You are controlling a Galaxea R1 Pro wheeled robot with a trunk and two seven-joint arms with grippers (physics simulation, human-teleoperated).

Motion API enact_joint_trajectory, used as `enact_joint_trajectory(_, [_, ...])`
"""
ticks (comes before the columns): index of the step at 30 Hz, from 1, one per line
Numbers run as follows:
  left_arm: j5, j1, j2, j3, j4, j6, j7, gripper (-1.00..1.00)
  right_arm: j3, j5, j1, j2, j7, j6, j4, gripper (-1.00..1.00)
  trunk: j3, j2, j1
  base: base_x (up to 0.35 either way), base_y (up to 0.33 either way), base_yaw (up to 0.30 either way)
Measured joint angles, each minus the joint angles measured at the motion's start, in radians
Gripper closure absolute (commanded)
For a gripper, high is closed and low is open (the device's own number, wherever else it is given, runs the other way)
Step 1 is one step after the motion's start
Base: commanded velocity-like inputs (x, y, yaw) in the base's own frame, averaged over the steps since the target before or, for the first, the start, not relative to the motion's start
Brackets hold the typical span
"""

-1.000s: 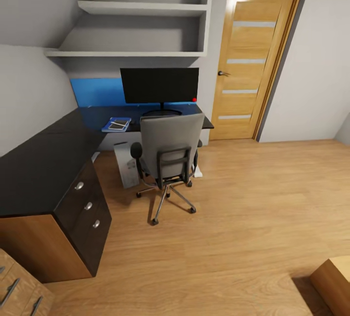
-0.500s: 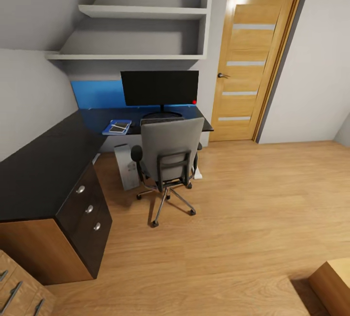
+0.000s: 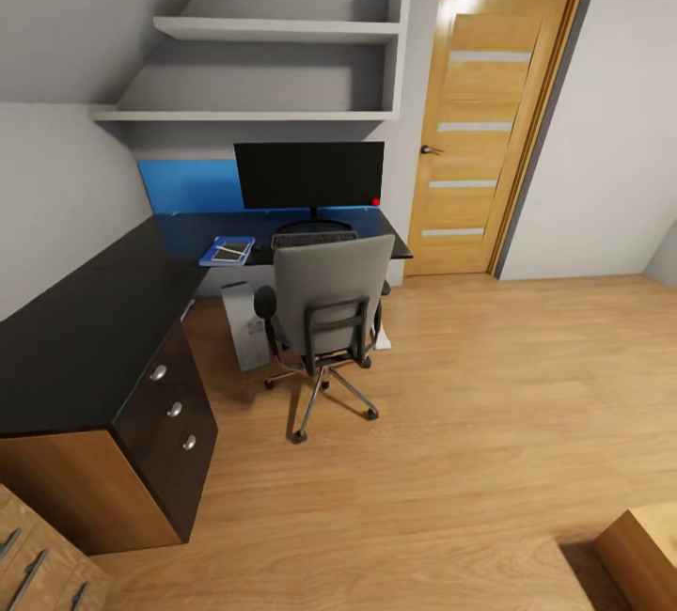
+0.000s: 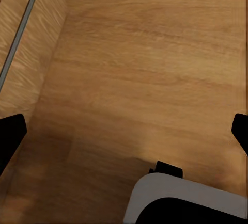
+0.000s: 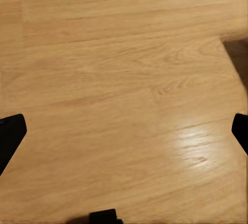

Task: In the bedroom, organize the workspace by keeping the computer under the desk, ensuring the monitor is on the desk, placing the keyboard on the desk next to the monitor, placing the mouse on the desk next to the keyboard, moving the folder from the swivel chair onto the desk next to the mouse, stacking the notebook on top of the folder with the pen on top of the notebook, and positioning the swivel chair next to the desk.

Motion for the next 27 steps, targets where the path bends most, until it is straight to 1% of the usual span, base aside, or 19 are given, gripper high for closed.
enact_joint_trajectory(4, [0.001, 0.000, 0.001, 0.000, 0.000, 0.004, -0.012, -1.00, 0.000, 0.000, 0.000, 0.000, 0.000, 0.020, 0.000, -1.00, 0.013, 0.028, -0.015, 0.000, 0.000, 0.000])
enact_joint_trajectory(8, [0.001, 0.000, 0.000, 0.001, 0.000, 0.013, -0.015, -1.00, 0.000, 0.001, 0.000, 0.000, -0.001, 0.027, 0.000, -1.00, 0.013, 0.028, -0.015, 0.000, 0.000, 0.000])
enact_joint_trajectory(13, [0.001, 0.000, -0.002, 0.002, -0.001, 0.054, -0.018, -1.00, 0.001, 0.002, 0.000, 0.000, -0.001, 0.030, -0.001, -1.00, 0.013, 0.028, -0.015, 0.000, 0.000, 0.000])
enact_joint_trajectory(17, [0.001, 0.000, -0.003, 0.002, -0.001, 0.107, -0.017, -1.00, 0.000, 0.001, 0.000, 0.001, -0.001, 0.030, -0.001, -1.00, 0.013, 0.028, -0.015, 0.000, 0.000, 0.000])
enact_joint_trajectory(20, [0.002, 0.000, -0.002, 0.002, -0.001, 0.129, -0.017, -1.00, 0.000, 0.001, 0.000, 0.000, -0.001, 0.030, 0.000, -1.00, 0.013, 0.028, -0.015, 0.000, 0.000, 0.000])
enact_joint_trajectory(27, [0.003, 0.000, -0.002, 0.002, -0.001, 0.145, -0.014, -1.00, 0.000, 0.001, 0.000, 0.000, -0.002, 0.031, 0.000, -1.00, 0.013, 0.028, -0.015, 0.000, 0.000, 0.000])
